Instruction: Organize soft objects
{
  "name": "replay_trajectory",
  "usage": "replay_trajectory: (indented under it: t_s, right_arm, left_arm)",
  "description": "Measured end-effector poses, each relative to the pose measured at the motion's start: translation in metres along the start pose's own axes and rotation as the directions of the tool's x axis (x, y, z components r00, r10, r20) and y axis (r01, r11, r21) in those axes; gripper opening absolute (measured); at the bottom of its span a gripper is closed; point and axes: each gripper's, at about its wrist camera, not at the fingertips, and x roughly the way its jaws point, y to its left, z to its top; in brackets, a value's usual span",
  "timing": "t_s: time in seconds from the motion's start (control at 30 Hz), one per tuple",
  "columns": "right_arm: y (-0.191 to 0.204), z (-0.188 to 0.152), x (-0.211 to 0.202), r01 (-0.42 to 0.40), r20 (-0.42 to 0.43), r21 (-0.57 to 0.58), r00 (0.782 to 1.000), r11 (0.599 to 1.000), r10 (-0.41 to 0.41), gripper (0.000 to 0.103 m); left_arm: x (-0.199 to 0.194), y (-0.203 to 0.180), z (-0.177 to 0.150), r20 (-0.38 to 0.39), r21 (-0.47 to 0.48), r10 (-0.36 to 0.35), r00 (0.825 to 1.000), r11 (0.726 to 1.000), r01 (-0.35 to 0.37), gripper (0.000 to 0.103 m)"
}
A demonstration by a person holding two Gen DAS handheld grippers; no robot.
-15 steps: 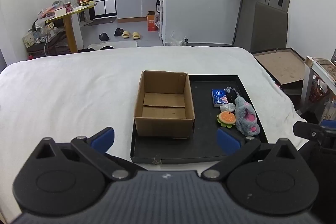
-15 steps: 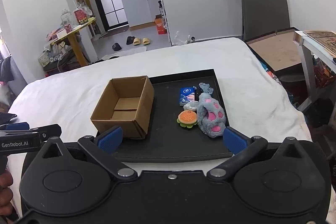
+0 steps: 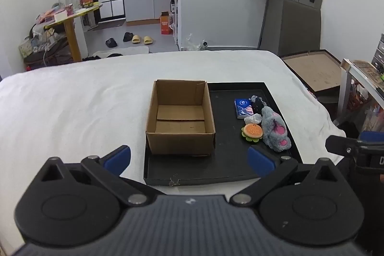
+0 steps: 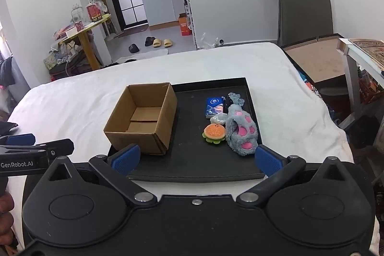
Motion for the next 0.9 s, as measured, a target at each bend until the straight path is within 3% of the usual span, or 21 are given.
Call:
replay_trajectory:
  t_s: [0.9]
  right_arm:
    - [-0.0051,-0.0031,0.0041,0.024,-0.021,0.008,1.0,1.0,-0.023,0.103]
  left_arm:
    - [0.0046,-0.0061,0.0001,-0.013,0.005,-0.005,1.0,1.0,0.005,0.103]
